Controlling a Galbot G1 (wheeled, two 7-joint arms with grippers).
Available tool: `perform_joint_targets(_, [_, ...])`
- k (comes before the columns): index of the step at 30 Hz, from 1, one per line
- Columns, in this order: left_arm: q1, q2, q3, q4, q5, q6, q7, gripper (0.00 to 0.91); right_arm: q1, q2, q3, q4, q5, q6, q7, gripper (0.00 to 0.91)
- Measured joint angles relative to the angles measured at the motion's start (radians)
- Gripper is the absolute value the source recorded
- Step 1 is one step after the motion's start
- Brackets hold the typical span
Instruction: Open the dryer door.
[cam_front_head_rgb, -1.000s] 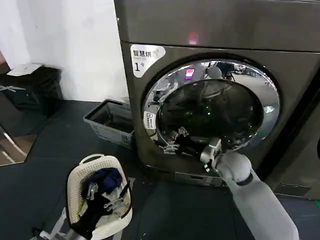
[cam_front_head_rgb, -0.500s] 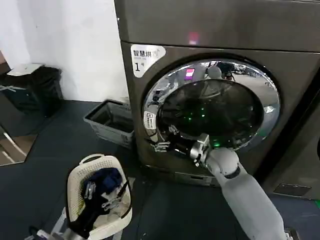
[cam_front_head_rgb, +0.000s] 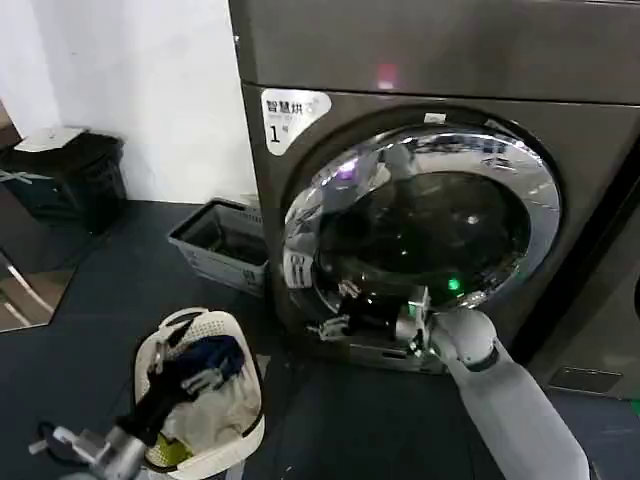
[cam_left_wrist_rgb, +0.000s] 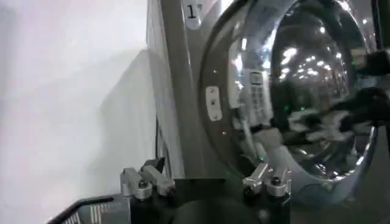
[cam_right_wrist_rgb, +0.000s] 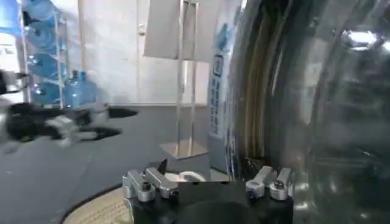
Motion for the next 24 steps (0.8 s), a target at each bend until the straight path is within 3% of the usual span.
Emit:
perform_joint_targets(4, [-0.052, 0.067, 0.028, 0.034, -0.033, 0.027, -0.039, 0.907, -0.036, -0.017, 0.021, 0.042, 0.01, -0.006, -0.04, 0.907])
perform_joint_targets(9, [-0.12, 0.122, 0.056, 0.077, -0.07, 0.091, -0.013, 0.907, -0.084, -0.037, 0.051, 0.098, 0.03, -0.005, -0.07, 0.907])
perform_joint_targets(24, [-0.369, 0.267, 0.244, 0.267, -0.231, 0.048, -0.035, 0.907, -0.219, -0.143, 0.187, 0.237, 0.141, -0.016, -0.207, 0.907])
